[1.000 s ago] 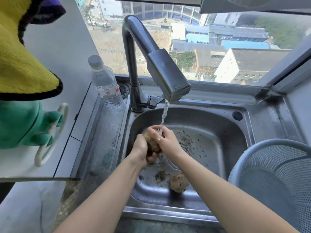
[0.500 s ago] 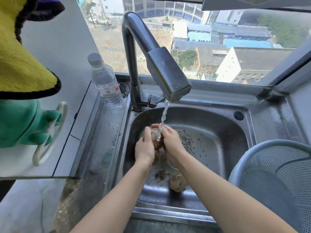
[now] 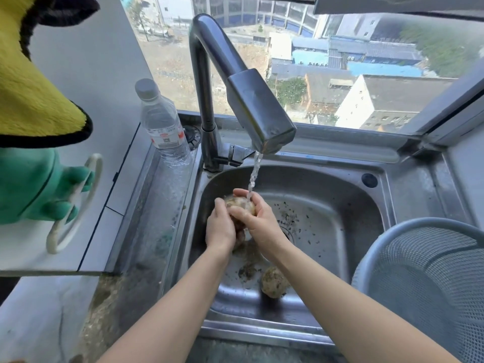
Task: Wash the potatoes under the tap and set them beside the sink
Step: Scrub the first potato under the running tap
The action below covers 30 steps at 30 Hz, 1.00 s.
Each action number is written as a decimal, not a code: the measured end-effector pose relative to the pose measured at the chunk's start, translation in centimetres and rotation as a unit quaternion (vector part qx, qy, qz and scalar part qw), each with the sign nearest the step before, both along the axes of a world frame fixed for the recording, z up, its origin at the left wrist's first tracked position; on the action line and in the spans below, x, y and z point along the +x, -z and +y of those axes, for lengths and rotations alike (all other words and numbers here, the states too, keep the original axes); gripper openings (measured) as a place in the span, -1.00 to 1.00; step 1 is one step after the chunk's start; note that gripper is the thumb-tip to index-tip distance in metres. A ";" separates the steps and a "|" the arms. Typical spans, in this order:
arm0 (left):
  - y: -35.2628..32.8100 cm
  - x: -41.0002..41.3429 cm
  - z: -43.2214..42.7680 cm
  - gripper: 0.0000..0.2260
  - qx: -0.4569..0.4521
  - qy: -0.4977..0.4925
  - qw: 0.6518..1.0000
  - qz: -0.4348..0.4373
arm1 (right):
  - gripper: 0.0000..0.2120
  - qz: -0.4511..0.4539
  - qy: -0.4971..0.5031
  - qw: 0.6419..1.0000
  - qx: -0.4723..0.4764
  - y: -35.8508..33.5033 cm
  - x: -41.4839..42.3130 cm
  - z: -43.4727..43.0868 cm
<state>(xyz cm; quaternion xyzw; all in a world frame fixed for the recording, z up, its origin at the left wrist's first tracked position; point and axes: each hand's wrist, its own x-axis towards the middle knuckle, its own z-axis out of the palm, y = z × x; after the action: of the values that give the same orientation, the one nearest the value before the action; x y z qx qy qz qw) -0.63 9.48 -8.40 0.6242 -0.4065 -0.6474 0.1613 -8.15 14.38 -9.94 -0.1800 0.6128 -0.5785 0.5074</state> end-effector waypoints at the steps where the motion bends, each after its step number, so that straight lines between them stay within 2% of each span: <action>1: -0.1 -0.1 0.5 -0.46 -0.008 0.001 1.000 0.007 | -0.81 0.011 0.031 0.999 0.005 -0.1 0.0 -0.3; 2: 0.4 -0.3 0.9 -0.44 -0.025 0.017 0.999 0.016 | -0.91 0.016 0.072 0.997 0.021 -0.3 -0.1 -0.7; 3: 0.6 -0.5 1.4 -0.40 -0.035 0.036 0.999 0.014 | -0.90 0.018 0.108 0.993 0.043 -0.6 -0.1 -1.0; 5: 0.6 -0.6 1.8 -0.40 -0.053 0.046 0.998 0.005 | -0.76 0.023 0.125 0.990 0.068 -0.9 -0.2 -1.2; 8: 0.0 -0.4 0.5 -0.46 -0.010 0.007 1.000 0.006 | -0.84 0.025 0.031 0.999 0.015 -0.8 0.0 -0.2; 10: 0.2 -0.1 -0.1 -0.43 0.014 -0.002 1.000 0.001 | -0.73 0.019 -0.013 1.000 -0.008 -0.8 0.1 0.3; 13: 0.0 -0.3 0.9 -0.44 -0.032 0.042 0.998 0.016 | -0.86 0.037 0.075 0.996 0.028 -1.1 -0.1 -0.6; 15: 0.0 -0.5 1.3 -0.33 -0.073 0.063 0.995 0.009 | -0.75 0.038 0.109 0.991 0.062 -1.5 -0.1 -1.0; 16: 0.1 -0.5 1.2 -0.33 -0.073 0.049 0.996 0.004 | -0.73 0.046 0.098 0.992 0.061 -1.5 -0.1 -0.9; 18: -0.2 -0.4 0.4 -0.47 -0.023 0.014 1.000 0.005 | -0.80 0.042 0.042 0.998 0.021 -1.5 -0.1 -0.2; 20: 0.0 -0.2 -0.1 -0.51 0.013 0.000 1.000 0.001 | -0.73 0.028 -0.006 1.000 -0.005 -1.4 -0.1 0.4; 21: 0.1 -0.2 0.1 -0.49 0.007 0.010 1.000 0.003 | -0.72 0.030 -0.001 1.000 -0.005 -1.2 -0.1 0.4; 23: 0.2 -0.4 0.9 -0.47 -0.032 0.044 0.998 0.020 | -0.88 0.030 0.064 0.997 0.015 -1.3 -0.1 -0.2; 24: 0.5 -0.4 1.3 -0.44 -0.055 0.066 0.996 0.026 | -0.89 0.029 0.101 0.994 0.037 -1.3 -0.1 -0.4; 26: 0.6 -0.2 1.5 -0.35 -0.080 0.083 0.993 0.012 | -0.77 0.028 0.128 0.989 0.062 -1.3 0.0 -0.5; 27: 0.4 -0.1 1.3 -0.38 -0.072 0.071 0.995 0.010 | -0.77 0.035 0.110 0.992 0.053 -1.2 0.2 -0.2; 29: 0.1 0.1 0.7 -0.53 0.000 0.029 1.000 0.012 | -0.87 0.034 0.032 0.999 0.006 -1.4 0.5 0.8; 30: 0.2 0.4 0.4 -0.55 0.040 0.018 0.999 0.013 | -0.81 0.036 -0.005 0.999 -0.011 -1.5 0.5 1.2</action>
<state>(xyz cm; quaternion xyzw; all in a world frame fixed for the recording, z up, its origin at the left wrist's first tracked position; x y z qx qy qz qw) -0.23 9.89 -8.62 0.6147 -0.3890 -0.6738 0.1297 -7.63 15.60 -8.46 -0.2096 0.6235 -0.5756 0.4858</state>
